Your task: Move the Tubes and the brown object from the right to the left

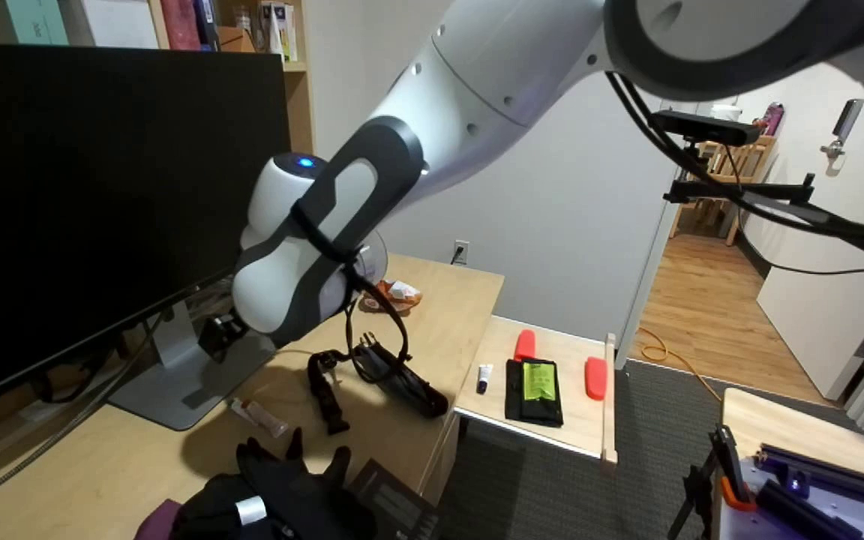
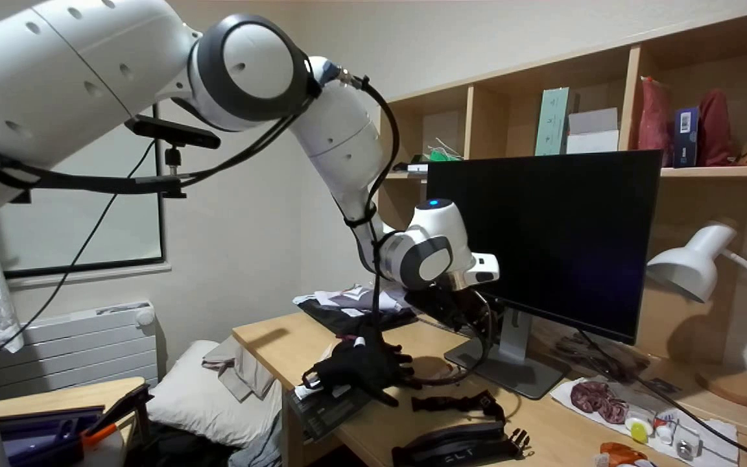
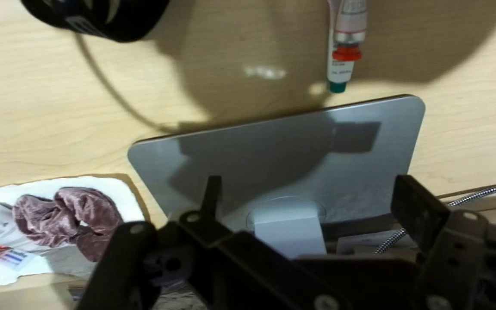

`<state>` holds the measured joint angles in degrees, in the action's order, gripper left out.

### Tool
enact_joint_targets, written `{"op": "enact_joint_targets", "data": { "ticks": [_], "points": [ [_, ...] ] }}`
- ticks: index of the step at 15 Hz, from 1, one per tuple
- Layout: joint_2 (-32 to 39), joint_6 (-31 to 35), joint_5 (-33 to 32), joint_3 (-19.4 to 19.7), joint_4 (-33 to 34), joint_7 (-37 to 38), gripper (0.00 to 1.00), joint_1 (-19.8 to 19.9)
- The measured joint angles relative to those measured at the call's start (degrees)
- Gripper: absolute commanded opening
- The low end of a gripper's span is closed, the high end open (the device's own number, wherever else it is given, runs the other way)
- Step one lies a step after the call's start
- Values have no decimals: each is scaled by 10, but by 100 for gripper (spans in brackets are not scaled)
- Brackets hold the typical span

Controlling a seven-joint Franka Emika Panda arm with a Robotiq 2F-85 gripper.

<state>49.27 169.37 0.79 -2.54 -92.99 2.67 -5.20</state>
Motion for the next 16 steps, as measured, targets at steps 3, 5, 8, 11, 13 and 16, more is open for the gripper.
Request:
{"op": "enact_joint_targets", "data": {
  "ticks": [3,5,8,11,13,16],
  "points": [
    [-62,-8,-1,-10,-77,-19,100,23],
    [-106,-24,-1,-26,-130,-48,100,46],
    [-174,-49,-1,-39,-195,-84,100,71],
    [-244,-71,-1,-38,-237,-102,100,86],
    [-281,-95,-1,-34,-248,-110,100,92],
    [-312,-125,-1,-18,-251,-130,100,96]
  ]
}}
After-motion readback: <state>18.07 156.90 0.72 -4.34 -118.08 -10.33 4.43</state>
